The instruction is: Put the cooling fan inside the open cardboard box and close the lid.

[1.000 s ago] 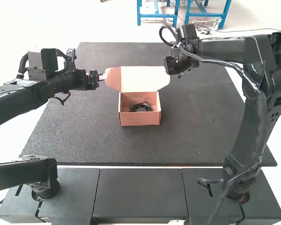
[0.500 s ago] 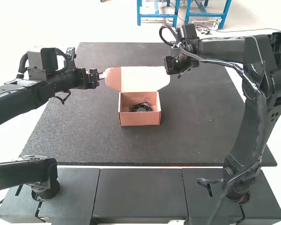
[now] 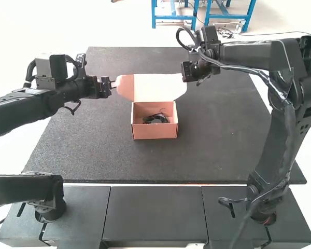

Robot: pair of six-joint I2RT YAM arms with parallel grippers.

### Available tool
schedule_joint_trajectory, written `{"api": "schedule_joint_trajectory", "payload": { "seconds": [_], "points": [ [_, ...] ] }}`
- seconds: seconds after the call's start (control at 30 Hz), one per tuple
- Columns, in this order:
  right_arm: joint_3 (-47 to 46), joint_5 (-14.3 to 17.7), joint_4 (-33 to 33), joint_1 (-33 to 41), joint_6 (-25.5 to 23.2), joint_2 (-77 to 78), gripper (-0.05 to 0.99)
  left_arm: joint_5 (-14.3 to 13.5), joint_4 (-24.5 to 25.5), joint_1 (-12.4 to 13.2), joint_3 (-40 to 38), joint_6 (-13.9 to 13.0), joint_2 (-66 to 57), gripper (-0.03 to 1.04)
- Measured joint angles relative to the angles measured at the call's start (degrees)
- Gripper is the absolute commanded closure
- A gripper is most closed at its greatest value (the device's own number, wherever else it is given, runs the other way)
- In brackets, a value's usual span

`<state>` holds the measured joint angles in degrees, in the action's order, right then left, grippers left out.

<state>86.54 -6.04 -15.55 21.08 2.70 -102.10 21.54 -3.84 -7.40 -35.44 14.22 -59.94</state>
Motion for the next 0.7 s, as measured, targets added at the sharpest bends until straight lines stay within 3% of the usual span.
{"api": "schedule_joint_trajectory", "payload": {
  "seconds": [0.43,0.7],
  "points": [
    [0.07,-2.58,0.17,0.0,0.17,0.22,0.95,-0.55,-8.15,0.0,-7.54,0.0,-17.81,0.07],
    [0.07,-4.79,-0.24,-1.4,0.83,0.35,0.95,-0.55,-8.7,0.0,-13.33,-0.07,-26.05,0.15]
  ]
}}
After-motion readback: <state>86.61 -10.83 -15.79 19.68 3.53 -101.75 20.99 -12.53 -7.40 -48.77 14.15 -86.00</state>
